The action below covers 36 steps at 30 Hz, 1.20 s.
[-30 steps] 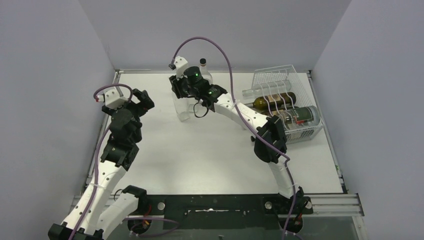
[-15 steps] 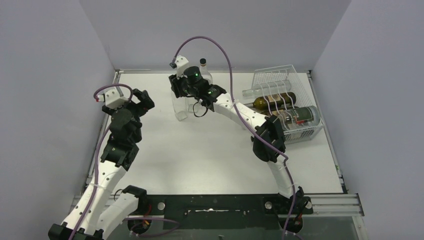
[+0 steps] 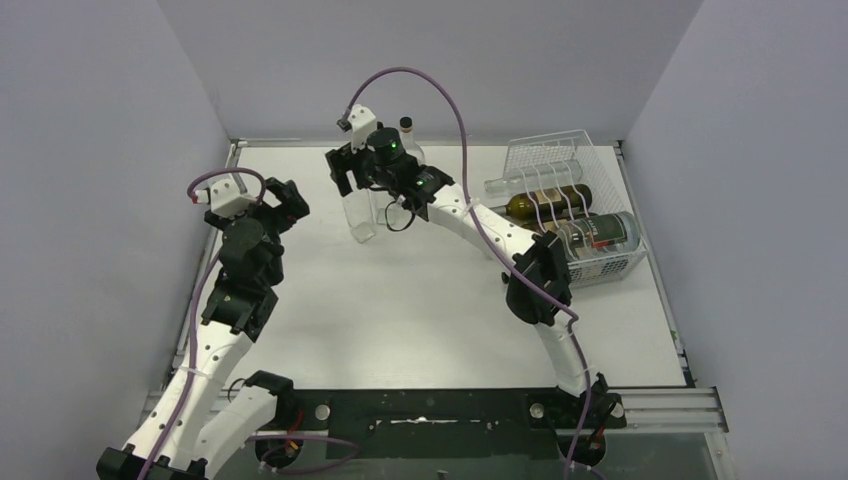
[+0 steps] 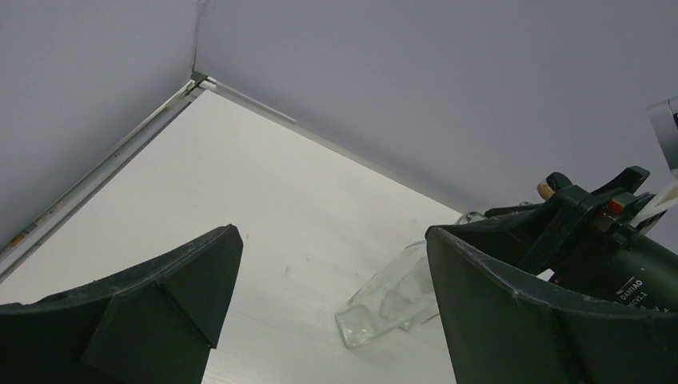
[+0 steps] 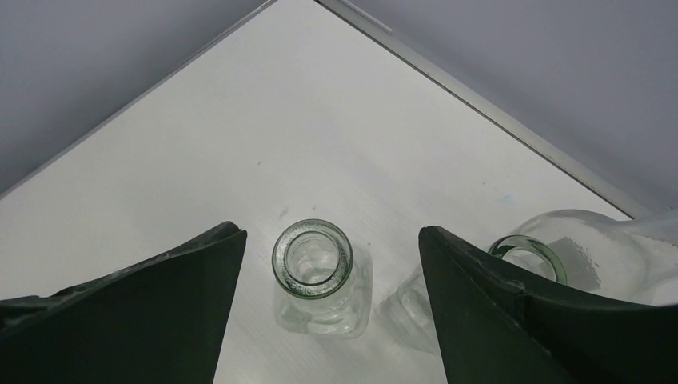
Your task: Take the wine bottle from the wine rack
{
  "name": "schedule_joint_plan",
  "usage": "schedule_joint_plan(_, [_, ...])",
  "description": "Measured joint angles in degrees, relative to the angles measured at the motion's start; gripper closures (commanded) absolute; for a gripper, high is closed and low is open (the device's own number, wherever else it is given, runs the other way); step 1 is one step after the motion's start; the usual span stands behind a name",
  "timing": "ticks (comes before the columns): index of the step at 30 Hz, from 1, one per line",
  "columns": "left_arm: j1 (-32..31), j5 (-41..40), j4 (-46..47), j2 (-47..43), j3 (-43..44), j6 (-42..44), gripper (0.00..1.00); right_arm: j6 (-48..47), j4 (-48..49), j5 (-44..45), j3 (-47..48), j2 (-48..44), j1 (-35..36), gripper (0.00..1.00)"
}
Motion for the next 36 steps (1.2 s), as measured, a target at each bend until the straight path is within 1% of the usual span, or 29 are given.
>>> schedule_joint_plan(2, [0.0,0.1,0.0,0.0,0.0,0.0,0.12,-0.2,-0.5,0.1,0.0,-0.5,0.3,0.12])
schedule_joint_plan(5, [0.0,0.1,0.0,0.0,0.0,0.0,0.12,-0.9,-1.1,0.2,-0.5,-1.8,1.0,0.08])
schedule_joint_plan(13, [0.0,0.3,0.2,0.0,0.0,0.0,0.12,-2.8,-1.1,0.9,-8.9,-14.2,3.7,0.03])
schedule_joint_plan(16, [0.0,0.4,0.3,0.0,0.0,0.0,0.12,-3.7,-0.7,1.3,-14.0,-20.0,4.4,0.00])
schedule_joint_plan(18, [0.0,0.5,0.4,0.0,0.0,0.0,0.12,-4.5,-0.4,1.8,-18.4,-23.8,4.5,0.01])
schedule_joint_plan(23, [0.0,1.0,0.4,0.0,0.0,0.0,0.12,-6.8,-0.2,6.1,-32.6,-33.3,4.1,0.02])
schedule_joint_plan(26, [0.0,1.4,0.4,0.0,0.0,0.0,0.12,-8.2,-1.5,9.0,-39.4,-36.5,3.1,0.02])
schedule_joint_plan(29, [0.0,1.7,0.4,0.2,0.0,0.0,0.12,-9.1,-3.5,12.0,-44.0,-38.1,1.3,0.02])
schedule_joint_plan(33, [0.0,1.9,0.4,0.4,0.0,0.0,0.12,-9.2,-6.6,15.0,-47.9,-39.1,-2.7,0.02])
schedule_joint_plan(36, [0.0,1.9,0.4,0.7,0.0,0.0,0.12,-10.0,-8.6,17.0,-49.1,-39.3,-5.9,0.02])
